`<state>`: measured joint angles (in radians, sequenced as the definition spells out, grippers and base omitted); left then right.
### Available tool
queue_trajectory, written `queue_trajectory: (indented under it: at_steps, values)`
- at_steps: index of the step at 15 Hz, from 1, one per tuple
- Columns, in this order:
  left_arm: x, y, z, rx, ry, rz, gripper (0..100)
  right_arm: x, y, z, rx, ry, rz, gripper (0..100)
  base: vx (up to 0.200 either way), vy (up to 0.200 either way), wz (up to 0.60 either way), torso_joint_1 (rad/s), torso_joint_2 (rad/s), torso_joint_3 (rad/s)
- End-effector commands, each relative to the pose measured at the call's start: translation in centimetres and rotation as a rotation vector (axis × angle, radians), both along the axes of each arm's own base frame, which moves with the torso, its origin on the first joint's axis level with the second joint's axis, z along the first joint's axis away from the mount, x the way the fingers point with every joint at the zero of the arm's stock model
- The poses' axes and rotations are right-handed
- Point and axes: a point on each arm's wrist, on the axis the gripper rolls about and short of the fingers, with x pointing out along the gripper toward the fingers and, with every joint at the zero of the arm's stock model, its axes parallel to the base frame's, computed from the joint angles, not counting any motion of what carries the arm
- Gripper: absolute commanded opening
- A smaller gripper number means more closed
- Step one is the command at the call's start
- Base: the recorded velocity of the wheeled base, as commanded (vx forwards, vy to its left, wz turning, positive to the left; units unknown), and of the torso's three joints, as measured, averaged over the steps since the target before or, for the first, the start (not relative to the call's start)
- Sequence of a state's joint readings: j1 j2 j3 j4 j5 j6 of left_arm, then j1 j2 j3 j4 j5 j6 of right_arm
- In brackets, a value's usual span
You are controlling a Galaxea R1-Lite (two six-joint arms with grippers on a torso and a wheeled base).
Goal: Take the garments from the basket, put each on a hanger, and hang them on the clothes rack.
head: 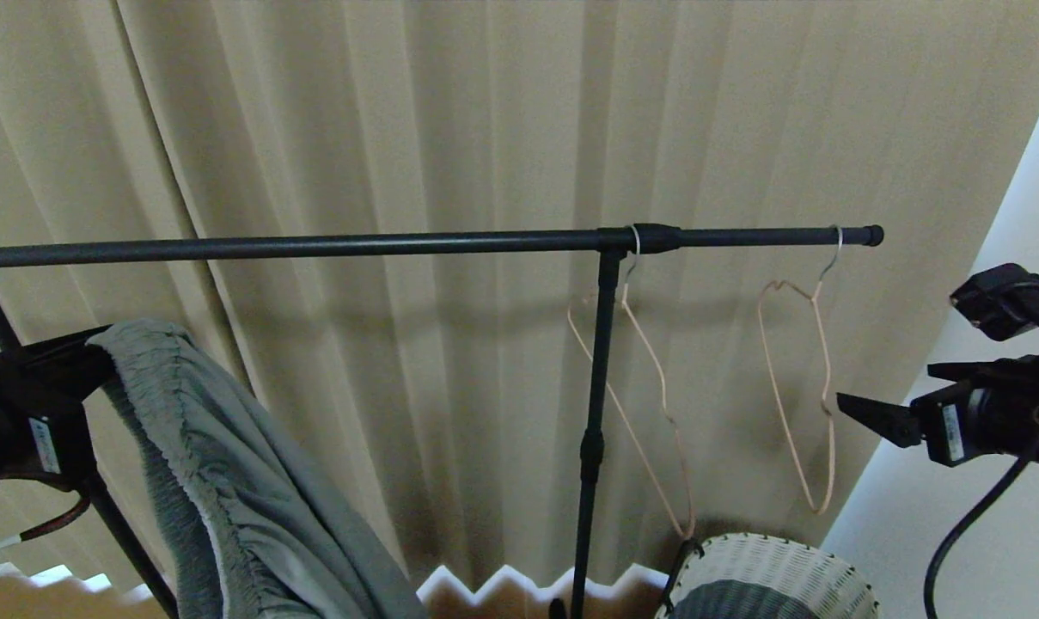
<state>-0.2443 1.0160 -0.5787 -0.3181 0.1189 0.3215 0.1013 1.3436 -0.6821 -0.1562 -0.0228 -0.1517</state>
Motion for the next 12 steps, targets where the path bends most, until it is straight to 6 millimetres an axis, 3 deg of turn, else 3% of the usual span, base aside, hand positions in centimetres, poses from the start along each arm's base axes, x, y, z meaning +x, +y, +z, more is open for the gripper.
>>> queue_trajectory:
  at_steps: [1,6,12]
  values:
    - [0.0,0.0,0.0,0.001,0.000,-0.001,0,2.9,1.0,-1.4,0.030,0.076,-0.038,100,0.000,0.000,0.00,0.000,0.00,0.000]
    - [-0.1,0.0,0.0,0.000,-0.003,-0.001,0,5.4,1.4,-2.8,0.055,0.124,-0.184,100,0.000,0.000,0.00,0.000,0.00,0.000]
    - [0.0,0.0,-0.1,0.000,0.004,-0.002,0,6.3,1.8,-3.6,0.075,0.135,-0.279,100,0.000,0.000,0.00,0.000,0.00,0.000]
